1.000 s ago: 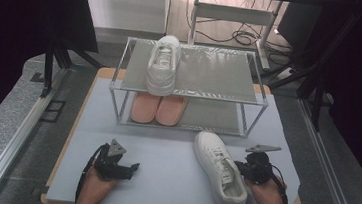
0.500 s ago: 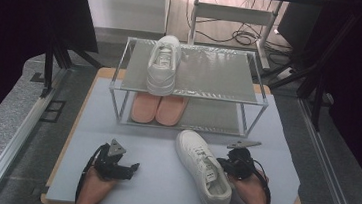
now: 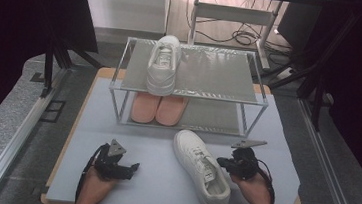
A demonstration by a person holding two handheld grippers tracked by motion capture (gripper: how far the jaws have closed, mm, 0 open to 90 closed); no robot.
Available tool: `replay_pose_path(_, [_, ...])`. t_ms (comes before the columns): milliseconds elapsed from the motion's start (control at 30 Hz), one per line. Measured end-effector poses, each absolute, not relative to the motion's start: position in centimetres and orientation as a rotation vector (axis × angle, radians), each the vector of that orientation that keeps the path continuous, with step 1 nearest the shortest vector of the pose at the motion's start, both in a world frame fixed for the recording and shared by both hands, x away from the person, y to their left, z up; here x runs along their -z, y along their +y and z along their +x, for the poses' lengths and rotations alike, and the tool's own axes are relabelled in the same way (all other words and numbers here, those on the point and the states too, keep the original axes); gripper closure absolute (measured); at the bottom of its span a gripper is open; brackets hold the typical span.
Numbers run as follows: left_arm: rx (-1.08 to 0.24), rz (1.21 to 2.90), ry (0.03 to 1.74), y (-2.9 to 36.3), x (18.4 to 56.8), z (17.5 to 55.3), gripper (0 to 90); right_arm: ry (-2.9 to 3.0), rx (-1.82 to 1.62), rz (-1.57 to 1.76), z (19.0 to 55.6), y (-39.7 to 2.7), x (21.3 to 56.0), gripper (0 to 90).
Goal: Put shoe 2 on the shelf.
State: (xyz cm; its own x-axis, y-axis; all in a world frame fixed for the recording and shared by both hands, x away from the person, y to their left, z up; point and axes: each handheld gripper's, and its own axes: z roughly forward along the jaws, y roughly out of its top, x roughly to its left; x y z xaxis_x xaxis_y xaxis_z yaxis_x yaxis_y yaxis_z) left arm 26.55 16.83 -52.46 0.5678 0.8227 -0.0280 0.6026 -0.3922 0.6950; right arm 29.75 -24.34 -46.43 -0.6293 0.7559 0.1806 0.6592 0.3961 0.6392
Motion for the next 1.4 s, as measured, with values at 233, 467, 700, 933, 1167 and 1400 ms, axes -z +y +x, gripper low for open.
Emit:
replay_pose_path(233, [-0.424,2.132,1.134,16.8,52.5,26.6,13.8,2.524,-1.082,1.249,28.5,-25.5,44.7,84.8])
replay_pose_path(467, [-0.424,2.132,1.135,16.8,52.5,26.6,13.8,2.556,-1.099,1.222,27.0,-26.0,43.6,82.0])
replay_pose_path(700, [-0.423,2.132,1.135,16.8,52.5,26.6,13.8,2.569,-1.134,1.196,25.7,-26.1,42.3,77.7])
replay_pose_path(933, [-0.423,2.132,1.135,16.8,52.5,26.6,13.8,2.594,-1.101,1.161,25.4,-25.4,42.5,71.0])
replay_pose_path(1167, [-0.423,2.133,1.134,16.8,52.5,26.6,13.8,2.603,-1.065,1.184,26.0,-24.8,43.3,61.1])
replay_pose_path(1400, [-0.423,2.138,1.132,16.9,52.4,26.6,13.8,2.624,-1.037,1.191,26.6,-24.1,44.1,57.4])
